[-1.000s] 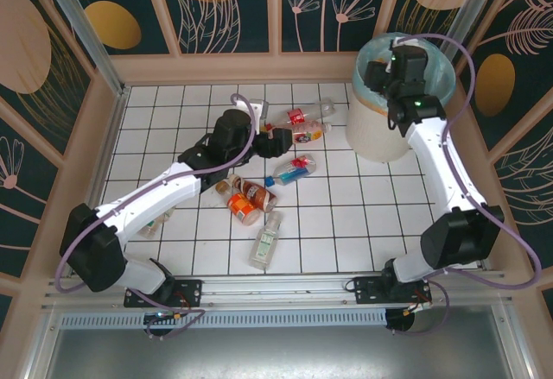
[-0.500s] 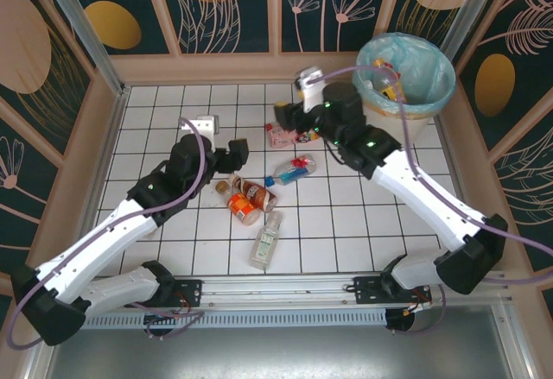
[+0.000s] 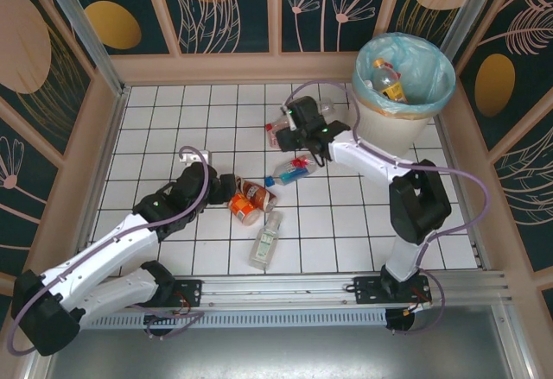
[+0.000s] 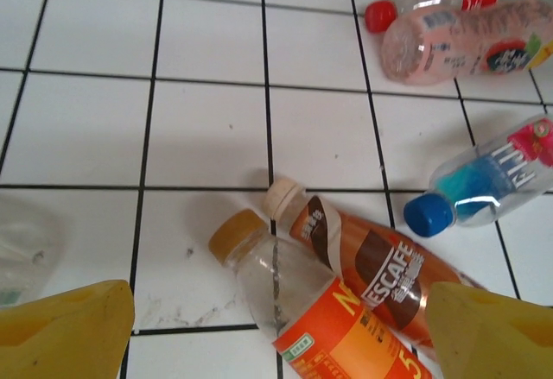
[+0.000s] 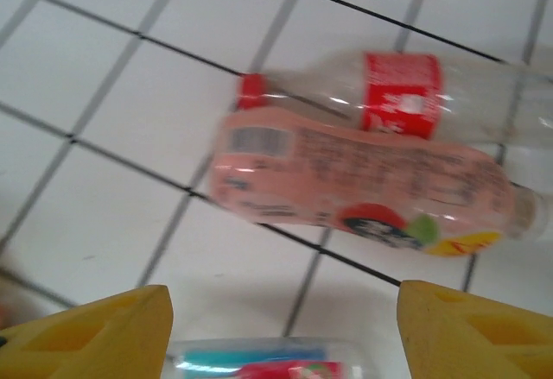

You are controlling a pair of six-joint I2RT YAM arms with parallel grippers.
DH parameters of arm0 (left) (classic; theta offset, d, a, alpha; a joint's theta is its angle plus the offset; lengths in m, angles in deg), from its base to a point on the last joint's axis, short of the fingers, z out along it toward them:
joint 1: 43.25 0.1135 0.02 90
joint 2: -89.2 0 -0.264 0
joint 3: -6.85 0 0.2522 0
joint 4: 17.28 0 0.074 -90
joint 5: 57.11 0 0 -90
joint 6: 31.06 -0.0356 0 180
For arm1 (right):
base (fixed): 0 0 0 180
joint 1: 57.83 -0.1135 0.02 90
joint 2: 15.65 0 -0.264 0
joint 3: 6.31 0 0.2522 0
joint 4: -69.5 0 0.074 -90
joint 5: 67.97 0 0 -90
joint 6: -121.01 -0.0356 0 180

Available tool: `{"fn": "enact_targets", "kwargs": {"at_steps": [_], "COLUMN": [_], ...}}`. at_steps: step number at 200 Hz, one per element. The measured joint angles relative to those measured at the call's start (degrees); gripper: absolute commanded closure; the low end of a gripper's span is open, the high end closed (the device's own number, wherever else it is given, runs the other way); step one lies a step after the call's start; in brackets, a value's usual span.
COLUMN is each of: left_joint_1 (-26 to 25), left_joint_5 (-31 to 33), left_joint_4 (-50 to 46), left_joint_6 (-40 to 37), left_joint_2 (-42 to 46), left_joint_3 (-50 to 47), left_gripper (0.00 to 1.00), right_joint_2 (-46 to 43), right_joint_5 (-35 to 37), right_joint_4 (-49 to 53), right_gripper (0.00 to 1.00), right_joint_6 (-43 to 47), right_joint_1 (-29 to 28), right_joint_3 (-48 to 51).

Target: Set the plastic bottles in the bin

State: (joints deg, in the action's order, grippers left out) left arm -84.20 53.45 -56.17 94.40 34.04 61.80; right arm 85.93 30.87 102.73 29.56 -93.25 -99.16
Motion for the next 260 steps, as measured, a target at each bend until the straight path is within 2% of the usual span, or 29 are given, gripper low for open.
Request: {"fn": "enact_targets", "kwargs": {"at_steps": [18, 42, 85, 140, 182, 260], "left_joint_1": [0.0, 0.0, 0.0, 0.0, 0.0, 0.0], "left_joint_5": [-1.03, -1.95, -2.62, -2.71, -2.51, -2.54], "left_joint_4": [1.03, 2.47, 4.55, 5.73, 5.95, 6.51], "left_joint_6": [0.0, -0.02, 0.0, 0.0, 0.02, 0.22], "left_joint_2": [-1.22, -2.8, -3.5, -2.58, -0.83, -0.81], "left_joint_3": [-0.33, -0.33, -0.39, -0.94, -1.68, -2.23], "left_gripper": [0.13, 0.13, 0.13, 0.13, 0.13, 0.13], "right_joint_2": [0.66, 3.02, 6.73, 6.73, 6.36, 6.27], "right_joint_5": [0.5, 2.29, 2.27, 2.6, 3.8, 1.9], "right_joint_4": [0.28, 1.55, -0.55, -11.8, -20.65, -33.03], "right_gripper": [0.26, 0.25, 0.24, 0.22, 0.22, 0.24], "right_joint_6": [0.07, -1.2, -12.04, -25.62, -32.2, -44.72], "right_joint_1": [3.69, 5.33, 10.27, 9.9, 9.94, 12.98], "right_joint_3": [0.0, -2.54, -2.32, 6.32, 10.25, 14.6]}}
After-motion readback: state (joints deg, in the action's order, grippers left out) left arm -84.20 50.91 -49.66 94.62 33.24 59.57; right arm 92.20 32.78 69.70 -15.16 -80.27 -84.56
